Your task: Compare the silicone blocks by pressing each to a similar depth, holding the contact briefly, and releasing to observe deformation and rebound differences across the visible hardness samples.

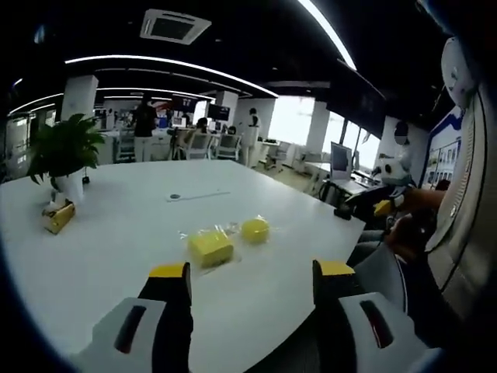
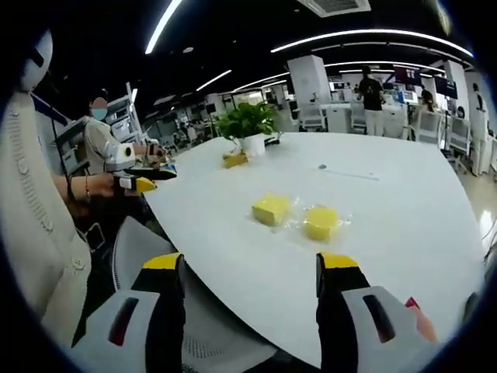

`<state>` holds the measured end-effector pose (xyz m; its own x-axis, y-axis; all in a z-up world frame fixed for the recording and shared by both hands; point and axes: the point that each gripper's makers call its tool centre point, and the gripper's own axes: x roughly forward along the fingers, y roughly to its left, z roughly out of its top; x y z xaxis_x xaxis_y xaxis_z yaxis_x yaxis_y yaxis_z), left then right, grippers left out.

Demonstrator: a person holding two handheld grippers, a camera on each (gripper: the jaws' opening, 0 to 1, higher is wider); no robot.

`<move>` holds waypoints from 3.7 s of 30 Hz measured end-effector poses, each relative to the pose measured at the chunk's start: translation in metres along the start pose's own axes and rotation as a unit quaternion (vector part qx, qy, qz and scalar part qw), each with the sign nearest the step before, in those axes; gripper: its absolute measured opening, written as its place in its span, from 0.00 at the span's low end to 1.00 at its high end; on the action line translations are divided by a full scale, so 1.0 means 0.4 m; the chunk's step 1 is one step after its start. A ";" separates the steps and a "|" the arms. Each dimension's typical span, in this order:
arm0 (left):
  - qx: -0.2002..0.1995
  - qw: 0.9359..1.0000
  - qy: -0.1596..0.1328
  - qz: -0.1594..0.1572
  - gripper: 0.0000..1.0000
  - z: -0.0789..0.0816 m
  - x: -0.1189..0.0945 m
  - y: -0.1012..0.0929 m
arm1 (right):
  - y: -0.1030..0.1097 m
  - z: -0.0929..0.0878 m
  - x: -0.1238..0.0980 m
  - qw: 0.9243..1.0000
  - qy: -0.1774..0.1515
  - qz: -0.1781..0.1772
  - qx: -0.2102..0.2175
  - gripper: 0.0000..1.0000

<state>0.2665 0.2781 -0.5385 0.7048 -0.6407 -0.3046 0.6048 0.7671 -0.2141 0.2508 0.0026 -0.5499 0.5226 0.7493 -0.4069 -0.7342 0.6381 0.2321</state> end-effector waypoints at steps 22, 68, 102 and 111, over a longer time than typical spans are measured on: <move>-0.120 0.992 -0.004 -0.040 0.52 0.132 0.268 0.028 | -0.068 -0.010 0.049 0.999 -0.014 0.009 0.027 0.63; -0.257 0.952 0.165 0.027 0.48 -0.077 0.833 0.125 | -0.202 -0.105 0.144 0.993 0.010 0.029 0.111 0.61; -0.317 0.913 0.234 0.107 0.17 -0.196 0.915 0.189 | -0.232 -0.125 0.160 0.991 0.014 0.030 0.127 0.57; -0.292 0.925 0.229 0.086 0.01 -0.181 0.927 0.185 | -0.239 -0.134 0.166 0.991 0.019 0.028 0.127 0.56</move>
<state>0.5458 0.0995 -0.7344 0.4597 -0.5283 -0.7139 0.1010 0.8297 -0.5490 0.3324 -0.0182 -0.6464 0.4634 0.7810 -0.4187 -0.6266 0.6229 0.4683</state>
